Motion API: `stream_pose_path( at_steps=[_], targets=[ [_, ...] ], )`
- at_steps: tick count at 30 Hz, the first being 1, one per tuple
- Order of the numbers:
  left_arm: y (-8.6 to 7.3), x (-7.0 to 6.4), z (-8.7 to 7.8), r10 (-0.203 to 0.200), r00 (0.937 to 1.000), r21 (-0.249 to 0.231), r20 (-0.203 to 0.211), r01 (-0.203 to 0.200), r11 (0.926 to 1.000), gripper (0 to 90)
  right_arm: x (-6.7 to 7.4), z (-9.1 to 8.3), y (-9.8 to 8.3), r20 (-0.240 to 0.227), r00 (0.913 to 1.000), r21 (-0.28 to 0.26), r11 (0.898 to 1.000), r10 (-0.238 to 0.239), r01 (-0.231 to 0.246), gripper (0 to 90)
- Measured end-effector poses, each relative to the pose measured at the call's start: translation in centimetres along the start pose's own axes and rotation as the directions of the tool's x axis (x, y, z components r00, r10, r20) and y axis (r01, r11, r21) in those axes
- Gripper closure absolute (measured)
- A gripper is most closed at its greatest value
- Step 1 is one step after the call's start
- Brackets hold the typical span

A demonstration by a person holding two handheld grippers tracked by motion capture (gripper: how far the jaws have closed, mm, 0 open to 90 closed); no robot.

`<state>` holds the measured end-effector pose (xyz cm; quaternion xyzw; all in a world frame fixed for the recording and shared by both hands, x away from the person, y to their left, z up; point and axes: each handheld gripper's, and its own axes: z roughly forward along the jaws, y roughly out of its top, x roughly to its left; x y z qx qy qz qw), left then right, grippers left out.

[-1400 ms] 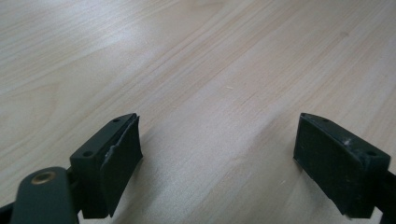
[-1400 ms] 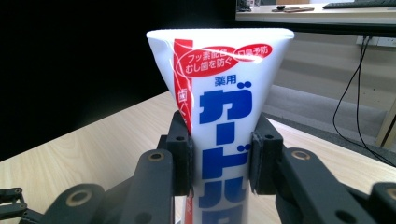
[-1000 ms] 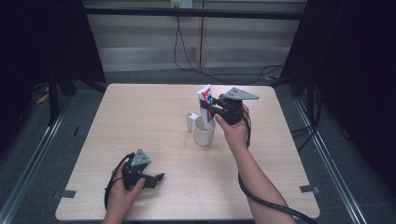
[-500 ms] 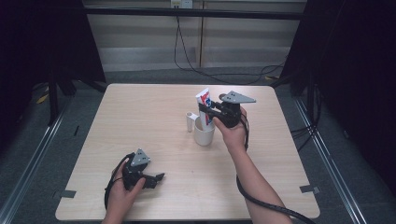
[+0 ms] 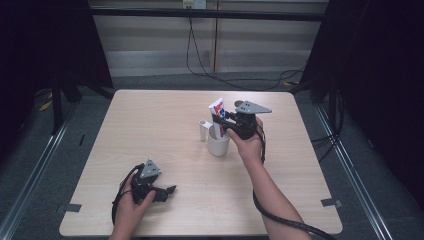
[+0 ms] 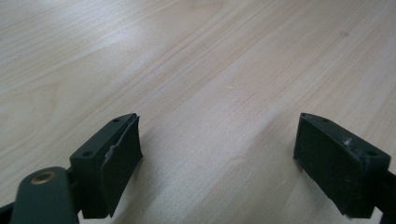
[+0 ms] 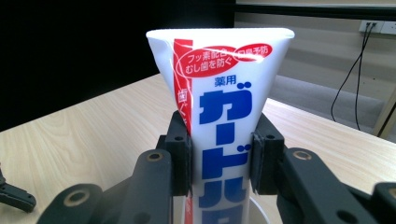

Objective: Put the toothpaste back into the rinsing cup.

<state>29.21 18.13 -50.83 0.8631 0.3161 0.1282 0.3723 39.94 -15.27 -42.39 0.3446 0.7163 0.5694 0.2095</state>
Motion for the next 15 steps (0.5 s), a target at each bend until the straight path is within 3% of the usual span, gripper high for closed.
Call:
stream_pose_path(
  at_steps=[15],
  targets=[
    [0.00, 0.00, 0.00, 0.000, 1.0000, 0.000, 0.000, 0.000, 1.0000, 14.6, 0.06, 0.05, -1.04, 0.009, 1.0000, 0.005, 1.000, -0.003, 0.003, 65.5]
  ],
)
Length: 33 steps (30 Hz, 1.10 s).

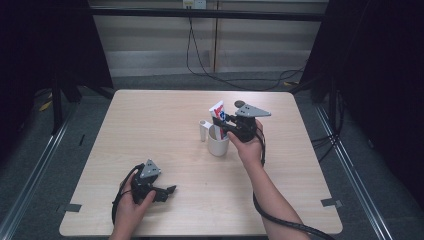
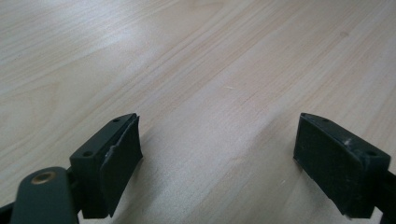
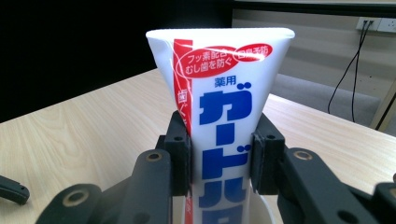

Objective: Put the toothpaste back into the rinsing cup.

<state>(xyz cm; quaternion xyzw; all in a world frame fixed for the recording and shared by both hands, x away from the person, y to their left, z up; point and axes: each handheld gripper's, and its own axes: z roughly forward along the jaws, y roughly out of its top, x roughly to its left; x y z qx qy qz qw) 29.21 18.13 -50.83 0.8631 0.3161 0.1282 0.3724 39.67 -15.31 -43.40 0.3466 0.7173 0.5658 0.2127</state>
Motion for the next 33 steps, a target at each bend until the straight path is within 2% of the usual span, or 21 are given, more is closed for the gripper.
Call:
stream_pose_path(
  at_steps=[21, 33],
  targets=[
    [0.0, 0.0, 0.0, 0.000, 1.0000, 0.000, 0.000, 0.000, 1.0000, 14.7, 0.2, 0.0, -0.9, 0.004, 0.9999, 0.020, 1.000, -0.013, 0.012, 64.6],
    [0.0, 0.0, 0.0, 0.000, 1.0000, 0.000, 0.000, 0.000, 1.0000, 14.7, 0.3, 0.0, -1.2, 0.004, 0.9994, 0.042, 0.998, -0.035, 0.035, 63.9]
  ],
)
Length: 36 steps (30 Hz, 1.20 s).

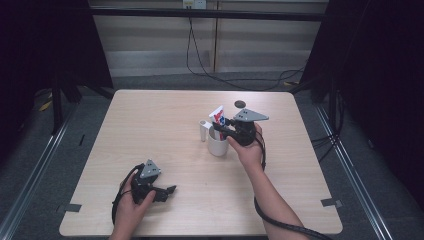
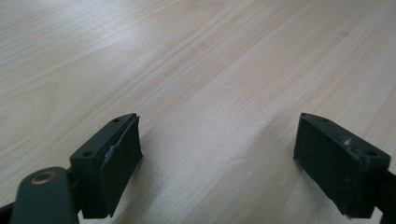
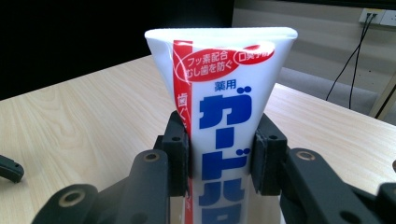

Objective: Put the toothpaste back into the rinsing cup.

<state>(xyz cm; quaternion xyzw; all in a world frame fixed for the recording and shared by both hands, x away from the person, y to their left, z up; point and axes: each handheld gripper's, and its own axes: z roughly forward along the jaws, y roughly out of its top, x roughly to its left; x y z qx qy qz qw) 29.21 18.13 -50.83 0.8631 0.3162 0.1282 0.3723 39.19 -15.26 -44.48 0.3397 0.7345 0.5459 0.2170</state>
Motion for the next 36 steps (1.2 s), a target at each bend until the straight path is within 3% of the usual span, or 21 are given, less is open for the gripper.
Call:
stream_pose_path(
  at_steps=[22, 36],
  targets=[
    [0.00, 0.00, 0.00, 0.000, 1.0000, 0.000, 0.000, 0.000, 1.0000, 14.7, 0.00, -0.01, -0.46, 0.008, 0.9993, 0.068, 0.997, -0.037, 0.037, 54.8],
    [0.00, 0.00, 0.00, 0.000, 1.0000, 0.000, 0.000, 0.000, 1.0000, 14.6, -0.12, -0.20, -0.14, -0.015, 0.9999, 0.053, 0.999, 0.004, -0.003, 45.8]
  ],
)
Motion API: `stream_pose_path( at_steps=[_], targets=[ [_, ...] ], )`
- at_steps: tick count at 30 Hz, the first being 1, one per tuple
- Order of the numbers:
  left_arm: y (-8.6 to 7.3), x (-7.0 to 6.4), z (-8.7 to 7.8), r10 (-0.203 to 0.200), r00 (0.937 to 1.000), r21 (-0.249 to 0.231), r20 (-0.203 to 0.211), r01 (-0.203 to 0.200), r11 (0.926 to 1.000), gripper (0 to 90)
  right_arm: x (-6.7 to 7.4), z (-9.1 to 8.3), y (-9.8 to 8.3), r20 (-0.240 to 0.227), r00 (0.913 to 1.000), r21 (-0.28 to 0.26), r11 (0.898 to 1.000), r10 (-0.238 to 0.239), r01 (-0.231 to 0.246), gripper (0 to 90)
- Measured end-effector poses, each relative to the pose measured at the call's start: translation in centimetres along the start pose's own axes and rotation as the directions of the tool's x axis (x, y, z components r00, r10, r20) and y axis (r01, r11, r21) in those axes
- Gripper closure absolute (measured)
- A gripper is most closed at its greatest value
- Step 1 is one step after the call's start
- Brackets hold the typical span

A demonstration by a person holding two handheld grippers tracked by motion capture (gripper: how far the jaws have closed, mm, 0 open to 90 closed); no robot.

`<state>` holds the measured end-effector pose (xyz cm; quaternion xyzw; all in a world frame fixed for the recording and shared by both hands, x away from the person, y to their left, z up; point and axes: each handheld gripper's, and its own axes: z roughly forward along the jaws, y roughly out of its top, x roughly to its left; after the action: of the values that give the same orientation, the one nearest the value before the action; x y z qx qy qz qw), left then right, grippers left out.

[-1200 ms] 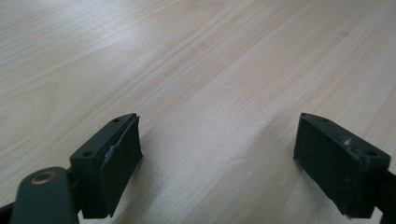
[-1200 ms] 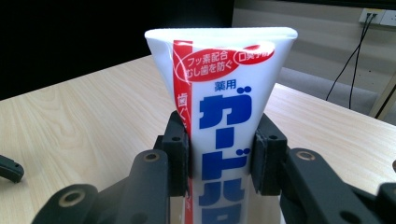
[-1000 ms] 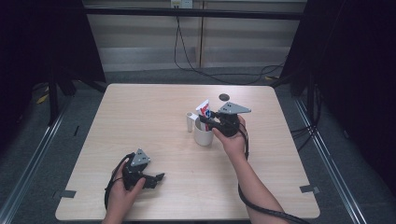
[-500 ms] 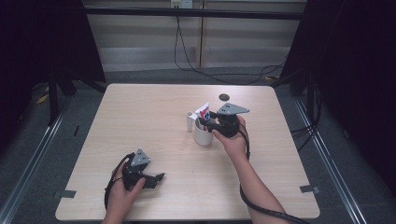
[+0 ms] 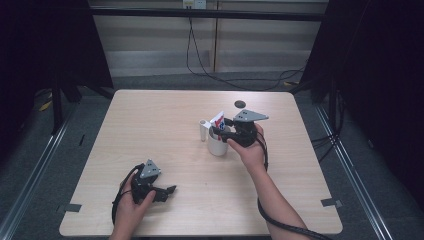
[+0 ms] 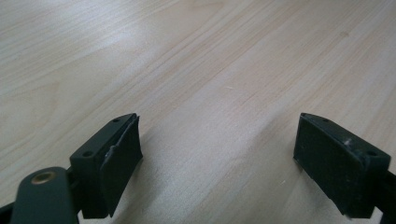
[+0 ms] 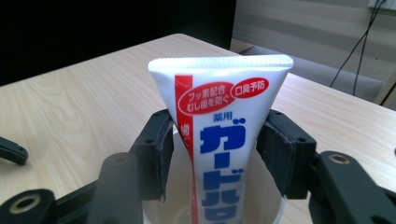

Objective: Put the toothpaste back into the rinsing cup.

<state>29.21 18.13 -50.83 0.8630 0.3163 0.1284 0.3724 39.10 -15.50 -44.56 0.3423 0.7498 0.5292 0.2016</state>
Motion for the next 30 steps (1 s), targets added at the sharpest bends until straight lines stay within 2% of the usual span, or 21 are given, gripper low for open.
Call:
stream_pose_path(
  at_steps=[7, 11, 14, 27, 30],
  targets=[
    [0.00, 0.00, 0.00, 0.000, 1.0000, 0.000, 0.000, 0.000, 1.0000, 14.6, -0.10, -0.17, 0.14, -0.008, 0.9999, -0.004, 1.000, 0.010, -0.010, 41.7],
    [0.00, 0.00, 0.00, 0.000, 1.0000, 0.000, 0.001, 0.000, 1.0000, 14.6, -0.15, -0.30, 0.16, -0.007, 0.9994, -0.021, 0.999, 0.034, -0.034, 34.9],
    [0.00, 0.00, 0.00, 0.000, 1.0000, 0.000, 0.000, 0.000, 1.0000, 14.6, -0.25, -0.33, 0.07, -0.012, 0.9989, -0.012, 0.999, 0.046, -0.046, 32.7],
    [0.00, 0.00, 0.00, 0.000, 1.0000, 0.000, 0.000, 0.000, 1.0000, 14.6, 0.05, -0.46, 0.04, -0.002, 0.9991, 0.003, 0.999, 0.042, -0.042, 22.3],
    [0.00, 0.00, 0.00, 0.000, 1.0000, 0.000, 0.000, 0.000, 1.0000, 14.6, 0.01, -0.55, 0.04, 0.003, 0.9984, 0.008, 0.998, 0.057, -0.057, 18.8]
  ],
)
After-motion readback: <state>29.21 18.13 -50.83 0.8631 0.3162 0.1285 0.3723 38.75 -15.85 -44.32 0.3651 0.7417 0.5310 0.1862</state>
